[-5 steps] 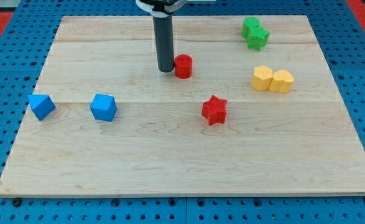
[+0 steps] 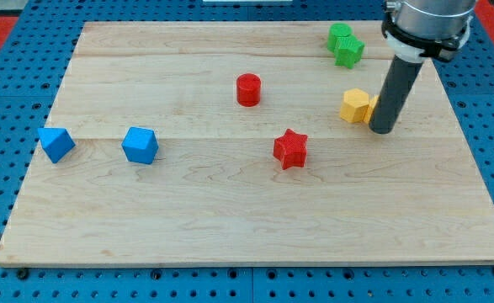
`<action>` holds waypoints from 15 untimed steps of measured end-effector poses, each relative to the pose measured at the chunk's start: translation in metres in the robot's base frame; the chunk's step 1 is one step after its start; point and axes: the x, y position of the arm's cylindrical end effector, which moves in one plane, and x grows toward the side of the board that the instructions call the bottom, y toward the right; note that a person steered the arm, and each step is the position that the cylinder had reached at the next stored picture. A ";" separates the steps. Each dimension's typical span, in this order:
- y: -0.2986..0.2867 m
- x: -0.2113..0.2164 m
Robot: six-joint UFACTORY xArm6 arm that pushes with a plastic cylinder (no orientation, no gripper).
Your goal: Push the yellow hexagon towards the top left
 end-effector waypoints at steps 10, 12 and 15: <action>-0.073 -0.215; -0.108 -0.231; -0.236 -0.153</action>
